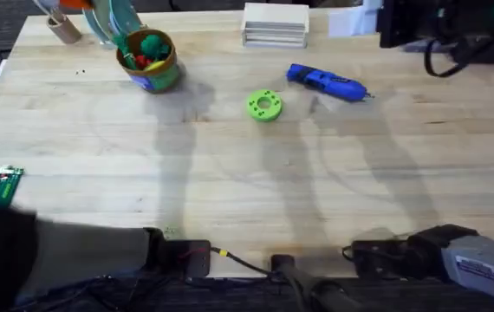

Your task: Pick up the gripper from the table and insert it into the empty holder that is missing its gripper. Then pick up a screw, insert it into the mounting hole, and use the screwdriver to tighten it. Finally, clean up the table by picking up the vegetable and placing it into the bucket.

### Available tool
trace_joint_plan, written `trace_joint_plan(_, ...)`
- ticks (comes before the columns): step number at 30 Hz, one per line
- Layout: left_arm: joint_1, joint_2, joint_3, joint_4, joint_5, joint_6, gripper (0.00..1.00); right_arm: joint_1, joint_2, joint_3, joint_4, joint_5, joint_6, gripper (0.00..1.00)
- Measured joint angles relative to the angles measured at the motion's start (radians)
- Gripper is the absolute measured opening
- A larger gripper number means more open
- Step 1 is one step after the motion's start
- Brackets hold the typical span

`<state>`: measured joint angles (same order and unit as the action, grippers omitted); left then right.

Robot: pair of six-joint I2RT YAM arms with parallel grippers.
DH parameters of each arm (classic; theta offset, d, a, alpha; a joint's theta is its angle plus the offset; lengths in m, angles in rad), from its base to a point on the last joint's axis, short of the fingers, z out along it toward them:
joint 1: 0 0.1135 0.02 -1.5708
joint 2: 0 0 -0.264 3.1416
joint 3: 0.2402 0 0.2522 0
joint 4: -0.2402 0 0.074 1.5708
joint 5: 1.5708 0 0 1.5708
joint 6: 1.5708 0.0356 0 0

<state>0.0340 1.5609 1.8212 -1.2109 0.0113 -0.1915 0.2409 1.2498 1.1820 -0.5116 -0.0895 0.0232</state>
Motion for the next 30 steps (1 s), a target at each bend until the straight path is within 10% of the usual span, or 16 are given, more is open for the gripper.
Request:
trace_joint_plan(11,-0.258,-0.094,0.009,-0.087,0.0,0.101,0.922,-0.03,-0.118,0.01,-0.219,0.001,-0.002,0.915)
trace_joint_plan(18,-0.336,-0.092,0.009,-0.145,-0.001,0.134,0.042,-0.053,-0.229,0.01,-0.29,0.004,-0.002,0.915)
trace_joint_plan(21,-0.337,-0.092,0.009,-0.145,-0.001,0.133,0.006,-0.055,-0.246,0.01,-0.29,0.007,-0.002,0.915)
trace_joint_plan(23,-0.337,-0.092,0.009,-0.145,-0.001,0.134,0.039,-0.055,-0.249,0.01,-0.29,0.007,-0.002,0.914)
trace_joint_plan(28,-0.337,-0.092,0.009,-0.147,-0.002,0.139,0.839,-0.055,-0.249,0.01,-0.29,0.007,-0.002,0.915)
trace_joint_plan(30,-0.337,-0.092,0.009,-0.147,-0.002,0.135,0.981,-0.055,-0.249,0.01,-0.29,0.007,-0.002,0.915)
